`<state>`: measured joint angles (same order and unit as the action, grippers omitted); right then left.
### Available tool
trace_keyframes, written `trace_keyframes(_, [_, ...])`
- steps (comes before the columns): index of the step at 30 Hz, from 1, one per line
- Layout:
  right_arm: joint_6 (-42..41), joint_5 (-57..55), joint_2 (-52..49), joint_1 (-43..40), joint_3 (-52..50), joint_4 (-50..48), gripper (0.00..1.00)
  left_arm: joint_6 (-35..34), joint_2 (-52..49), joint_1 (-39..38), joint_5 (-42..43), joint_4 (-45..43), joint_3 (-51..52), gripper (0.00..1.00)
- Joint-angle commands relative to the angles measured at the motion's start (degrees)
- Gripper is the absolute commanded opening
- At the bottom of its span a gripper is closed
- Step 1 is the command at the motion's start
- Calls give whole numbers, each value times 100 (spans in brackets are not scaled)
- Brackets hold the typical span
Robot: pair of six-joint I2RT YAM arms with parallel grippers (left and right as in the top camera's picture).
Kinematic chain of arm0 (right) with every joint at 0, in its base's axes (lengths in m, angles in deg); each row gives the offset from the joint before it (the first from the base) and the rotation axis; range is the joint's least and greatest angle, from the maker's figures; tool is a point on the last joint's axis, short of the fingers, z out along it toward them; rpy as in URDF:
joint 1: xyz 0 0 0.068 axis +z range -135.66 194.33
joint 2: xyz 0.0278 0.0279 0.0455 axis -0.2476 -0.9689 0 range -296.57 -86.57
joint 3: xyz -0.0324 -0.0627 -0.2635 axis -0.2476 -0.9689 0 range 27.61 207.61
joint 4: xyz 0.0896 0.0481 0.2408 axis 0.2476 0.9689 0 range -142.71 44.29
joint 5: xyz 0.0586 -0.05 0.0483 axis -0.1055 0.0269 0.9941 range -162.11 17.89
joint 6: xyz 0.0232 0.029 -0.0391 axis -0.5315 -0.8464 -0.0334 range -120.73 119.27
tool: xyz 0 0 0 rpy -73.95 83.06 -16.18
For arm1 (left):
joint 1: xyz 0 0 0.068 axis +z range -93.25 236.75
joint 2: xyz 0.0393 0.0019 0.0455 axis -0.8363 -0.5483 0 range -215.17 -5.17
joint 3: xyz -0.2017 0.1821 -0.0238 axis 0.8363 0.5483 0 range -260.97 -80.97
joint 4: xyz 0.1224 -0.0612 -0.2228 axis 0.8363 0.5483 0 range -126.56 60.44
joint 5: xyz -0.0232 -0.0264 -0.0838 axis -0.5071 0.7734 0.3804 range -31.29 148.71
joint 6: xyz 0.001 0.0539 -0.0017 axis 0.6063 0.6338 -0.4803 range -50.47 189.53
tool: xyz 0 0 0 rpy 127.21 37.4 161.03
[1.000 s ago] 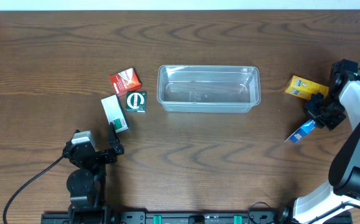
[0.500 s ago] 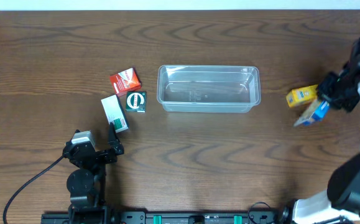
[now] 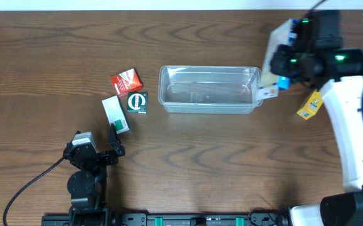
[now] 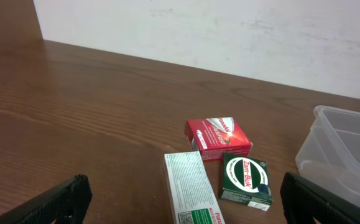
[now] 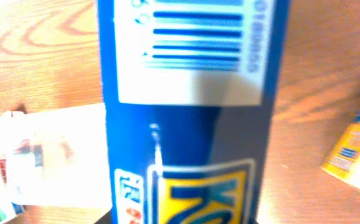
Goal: Pack container
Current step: 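Carry the blue box left over the clear container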
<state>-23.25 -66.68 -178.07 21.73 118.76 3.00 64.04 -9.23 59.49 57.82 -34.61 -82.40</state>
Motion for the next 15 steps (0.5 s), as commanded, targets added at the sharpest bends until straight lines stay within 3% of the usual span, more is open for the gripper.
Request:
trace_keyframes(1, [-811,-638,-24,365,94,-116,21,76,7,20,-170,201,120,98])
trace_keyframes(15, [-3692,-1840,-302,1272,92,-87,17,79,7,20,-170,201,120,98])
